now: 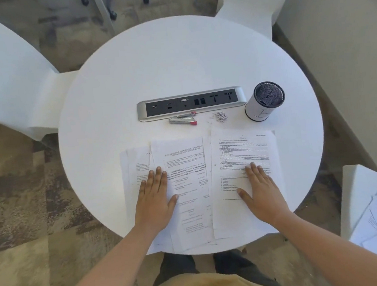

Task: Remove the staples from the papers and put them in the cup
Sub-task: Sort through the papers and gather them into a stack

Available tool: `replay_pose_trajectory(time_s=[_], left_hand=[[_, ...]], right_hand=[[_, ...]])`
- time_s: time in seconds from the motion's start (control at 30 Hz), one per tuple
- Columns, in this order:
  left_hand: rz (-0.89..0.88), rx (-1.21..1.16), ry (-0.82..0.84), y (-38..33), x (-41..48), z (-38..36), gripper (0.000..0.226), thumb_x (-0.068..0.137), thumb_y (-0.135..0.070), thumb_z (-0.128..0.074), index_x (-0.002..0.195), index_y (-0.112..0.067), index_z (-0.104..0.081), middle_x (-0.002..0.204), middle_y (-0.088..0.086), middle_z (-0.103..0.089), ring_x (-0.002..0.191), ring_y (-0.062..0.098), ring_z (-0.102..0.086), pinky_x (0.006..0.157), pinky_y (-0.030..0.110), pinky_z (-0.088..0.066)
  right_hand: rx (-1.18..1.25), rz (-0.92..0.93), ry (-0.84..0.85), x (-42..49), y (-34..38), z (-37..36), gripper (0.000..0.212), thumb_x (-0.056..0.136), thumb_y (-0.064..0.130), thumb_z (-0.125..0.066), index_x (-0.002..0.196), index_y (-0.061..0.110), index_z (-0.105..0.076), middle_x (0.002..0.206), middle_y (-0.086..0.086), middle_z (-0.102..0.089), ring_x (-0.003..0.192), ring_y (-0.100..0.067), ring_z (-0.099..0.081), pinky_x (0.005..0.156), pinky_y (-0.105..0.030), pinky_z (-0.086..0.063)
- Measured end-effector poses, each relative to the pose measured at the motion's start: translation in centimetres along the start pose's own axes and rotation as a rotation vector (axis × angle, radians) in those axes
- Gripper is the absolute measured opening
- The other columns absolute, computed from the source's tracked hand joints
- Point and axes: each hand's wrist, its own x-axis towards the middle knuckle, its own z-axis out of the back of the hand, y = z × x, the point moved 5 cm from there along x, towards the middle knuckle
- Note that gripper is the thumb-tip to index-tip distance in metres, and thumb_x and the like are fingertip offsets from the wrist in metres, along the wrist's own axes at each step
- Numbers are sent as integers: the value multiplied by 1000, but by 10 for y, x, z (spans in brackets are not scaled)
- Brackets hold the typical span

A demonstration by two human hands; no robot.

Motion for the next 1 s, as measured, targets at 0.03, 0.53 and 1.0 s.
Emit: replay_pose_trajectory(time_s=[0.03, 0.53, 1.0], left_hand=[[13, -30, -14, -4, -1, 5, 77, 100, -56, -26, 159, -17, 6, 165, -2, 19, 150, 15, 22, 125, 36, 9], [-164, -147, 274, -99, -34, -5, 68, 102, -47, -44, 159, -27, -14, 168, -9, -10, 156, 13, -4, 123, 30, -3], [312, -975, 228, -97, -36, 22, 46, 99, -44, -54, 141, -25, -48, 138, -10, -59, 123, 9, -56, 99, 29, -46]], right_hand=[[38, -17, -22, -1, -1, 3, 78, 96, 56, -38, 156, 20, -4, 165, 2, 2, 151, -17, 1, 122, -38, -10], [719, -932, 3, -80, -87, -24, 39, 81, 36, -76, 89, 0, -65, 77, -11, -66, 64, -27, -64, 49, -30, -49], [1338, -631, 124, -133, -68, -6, 28, 84, 19, -68, 100, -4, -72, 91, -19, -75, 79, -32, -62, 60, -30, -54]])
